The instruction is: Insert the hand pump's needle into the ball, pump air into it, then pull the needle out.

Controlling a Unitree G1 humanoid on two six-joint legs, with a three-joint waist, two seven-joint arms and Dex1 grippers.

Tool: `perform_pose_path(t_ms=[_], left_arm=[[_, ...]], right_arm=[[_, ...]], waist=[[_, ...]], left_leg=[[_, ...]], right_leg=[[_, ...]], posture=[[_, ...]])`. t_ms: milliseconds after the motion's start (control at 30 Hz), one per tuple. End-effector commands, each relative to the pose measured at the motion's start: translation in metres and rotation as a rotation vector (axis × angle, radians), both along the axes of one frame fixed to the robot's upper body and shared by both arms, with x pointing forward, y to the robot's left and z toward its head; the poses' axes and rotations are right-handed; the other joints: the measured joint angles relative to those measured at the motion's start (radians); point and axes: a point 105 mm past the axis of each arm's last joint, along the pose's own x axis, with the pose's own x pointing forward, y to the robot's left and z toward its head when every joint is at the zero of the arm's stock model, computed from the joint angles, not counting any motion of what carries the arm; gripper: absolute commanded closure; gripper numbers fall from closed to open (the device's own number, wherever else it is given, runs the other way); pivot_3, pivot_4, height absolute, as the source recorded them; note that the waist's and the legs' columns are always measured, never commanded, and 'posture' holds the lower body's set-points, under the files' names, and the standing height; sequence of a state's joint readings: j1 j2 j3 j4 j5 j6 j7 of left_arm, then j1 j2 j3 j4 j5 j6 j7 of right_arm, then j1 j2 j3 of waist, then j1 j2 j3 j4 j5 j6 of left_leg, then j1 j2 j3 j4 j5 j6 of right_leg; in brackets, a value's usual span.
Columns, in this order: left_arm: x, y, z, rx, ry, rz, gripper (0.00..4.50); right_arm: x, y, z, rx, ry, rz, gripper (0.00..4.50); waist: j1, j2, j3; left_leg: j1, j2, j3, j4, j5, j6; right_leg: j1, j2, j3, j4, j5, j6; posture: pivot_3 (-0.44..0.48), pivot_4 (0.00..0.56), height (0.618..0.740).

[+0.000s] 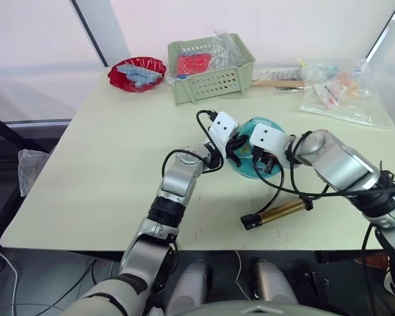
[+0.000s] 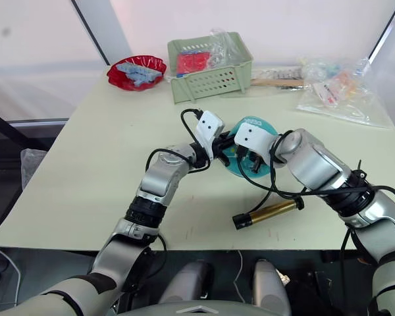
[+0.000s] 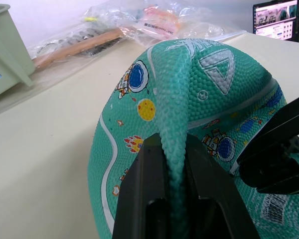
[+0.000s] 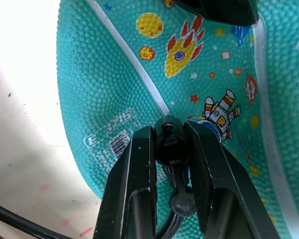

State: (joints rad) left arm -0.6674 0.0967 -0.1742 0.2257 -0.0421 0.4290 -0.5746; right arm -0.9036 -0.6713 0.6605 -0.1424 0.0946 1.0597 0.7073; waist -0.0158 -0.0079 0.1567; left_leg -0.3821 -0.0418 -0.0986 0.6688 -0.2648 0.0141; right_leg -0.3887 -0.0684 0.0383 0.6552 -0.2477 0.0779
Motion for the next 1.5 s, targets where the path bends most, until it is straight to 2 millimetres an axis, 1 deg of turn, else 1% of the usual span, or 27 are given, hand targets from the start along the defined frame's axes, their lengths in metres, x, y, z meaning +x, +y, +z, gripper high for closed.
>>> perform_pose_path(t_ms=[33, 100, 233, 367, 500, 600, 767, 967, 1100, 1233, 1333, 1433, 1500], left_arm=[[-0.01, -0.01, -0.029, 0.04, 0.101, -0.043, 4.5], [-0.01, -0.009, -0.029, 0.042, 0.103, -0.039, 4.5], [-0.007, -0.005, -0.029, 0.039, 0.106, -0.021, 4.5], [-0.005, -0.004, -0.029, 0.038, 0.107, -0.014, 4.5], [-0.004, -0.004, -0.029, 0.037, 0.108, -0.009, 4.5], [-0.003, -0.002, -0.029, 0.038, 0.108, -0.004, 4.5], [-0.001, 0.002, -0.029, 0.04, 0.107, 0.007, 4.5], [-0.001, 0.004, -0.03, 0.044, 0.108, 0.011, 4.5], [-0.001, 0.004, -0.03, 0.044, 0.108, 0.014, 4.5], [0.0, 0.005, -0.029, 0.041, 0.107, 0.018, 4.5], [0.0, 0.005, -0.029, 0.04, 0.108, 0.019, 4.5], [0.0, 0.005, -0.029, 0.039, 0.109, 0.02, 4.5], [0.0, 0.005, -0.029, 0.038, 0.109, 0.02, 4.5]], right_arm=[[0.007, -0.004, -0.014, -0.057, 0.026, -0.018, 4.17], [0.009, -0.003, -0.016, -0.065, 0.034, -0.019, 4.17], [0.014, -0.008, -0.033, -0.128, 0.065, -0.033, 4.17], [0.017, -0.01, -0.042, -0.16, 0.069, -0.034, 4.17], [0.017, -0.011, -0.051, -0.184, 0.095, -0.031, 4.17], [0.014, -0.013, -0.058, -0.194, 0.123, -0.03, 4.17], [0.016, -0.017, -0.065, -0.214, 0.136, -0.04, 4.17], [0.016, -0.024, -0.085, -0.24, 0.176, -0.059, 4.17], [0.014, -0.023, -0.097, -0.23, 0.199, -0.06, 4.17], [0.013, -0.025, -0.106, -0.235, 0.211, -0.061, 4.17], [0.012, -0.031, -0.114, -0.251, 0.215, -0.067, 4.17], [0.012, -0.035, -0.116, -0.255, 0.211, -0.066, 4.17], [0.012, -0.034, -0.115, -0.227, 0.208, -0.067, 4.17]], waist=[[-0.003, 0.0, 0.0], [-0.005, -0.002, -0.001], [-0.013, -0.005, -0.005], [-0.021, -0.007, -0.007], [-0.025, -0.009, -0.008], [-0.025, -0.009, -0.009], [-0.025, -0.01, -0.01], [-0.025, -0.011, -0.012], [-0.026, -0.015, -0.019], [-0.027, -0.015, -0.022], [-0.027, -0.014, -0.024], [-0.027, -0.014, -0.026], [-0.027, -0.014, -0.027]], left_leg=[[0.002, 0.0, -0.001, 0.0, 0.0, 0.0], [0.003, 0.001, -0.002, 0.0, 0.0, 0.0], [0.004, 0.001, -0.005, 0.0, 0.001, -0.001], [0.008, 0.001, -0.009, 0.0, 0.001, -0.002], [0.016, 0.002, -0.009, -0.001, 0.001, -0.003], [0.016, 0.002, -0.011, -0.002, 0.001, -0.003], [0.016, 0.002, -0.011, -0.002, 0.001, -0.003], [0.018, 0.002, -0.012, -0.003, 0.0, -0.004], [0.02, 0.002, -0.014, -0.004, -0.001, -0.006], [0.021, 0.002, -0.016, -0.005, -0.002, -0.008], [0.022, 0.002, -0.019, -0.005, -0.002, -0.008], [0.022, 0.002, -0.021, -0.006, -0.002, -0.009], [0.022, 0.002, -0.022, -0.007, -0.002, -0.009]], right_leg=[[0.002, 0.0, 0.0, -0.001, -0.001, 0.002], [0.003, 0.001, 0.0, -0.001, -0.002, 0.003], [0.003, 0.003, 0.001, -0.001, -0.001, 0.002], [0.007, 0.005, 0.0, -0.001, 0.0, 0.0], [0.013, 0.005, 0.001, -0.001, 0.0, 0.0], [0.013, 0.006, 0.001, -0.001, 0.0, 0.001], [0.013, 0.006, 0.001, -0.001, 0.0, 0.001], [0.014, 0.006, 0.001, -0.001, 0.0, 0.001], [0.014, 0.007, 0.001, -0.001, 0.0, 0.001], [0.015, 0.008, 0.001, -0.001, 0.0, 0.001], [0.015, 0.01, 0.002, -0.003, 0.0, 0.001], [0.015, 0.011, 0.002, -0.003, 0.0, 0.001], [0.015, 0.011, 0.002, -0.003, 0.0, 0.0]], posture=[[0.0, 0.15, 0.737], [0.0, 0.15, 0.737], [0.0, 0.15, 0.737], [0.0, 0.15, 0.737], [0.0, 0.15, 0.737], [0.0, 0.15, 0.737], [0.0, 0.15, 0.737], [0.0, 0.15, 0.737], [0.0, 0.15, 0.737], [0.0, 0.15, 0.737], [0.0, 0.15, 0.737], [0.0, 0.15, 0.737], [0.0, 0.15, 0.737]])
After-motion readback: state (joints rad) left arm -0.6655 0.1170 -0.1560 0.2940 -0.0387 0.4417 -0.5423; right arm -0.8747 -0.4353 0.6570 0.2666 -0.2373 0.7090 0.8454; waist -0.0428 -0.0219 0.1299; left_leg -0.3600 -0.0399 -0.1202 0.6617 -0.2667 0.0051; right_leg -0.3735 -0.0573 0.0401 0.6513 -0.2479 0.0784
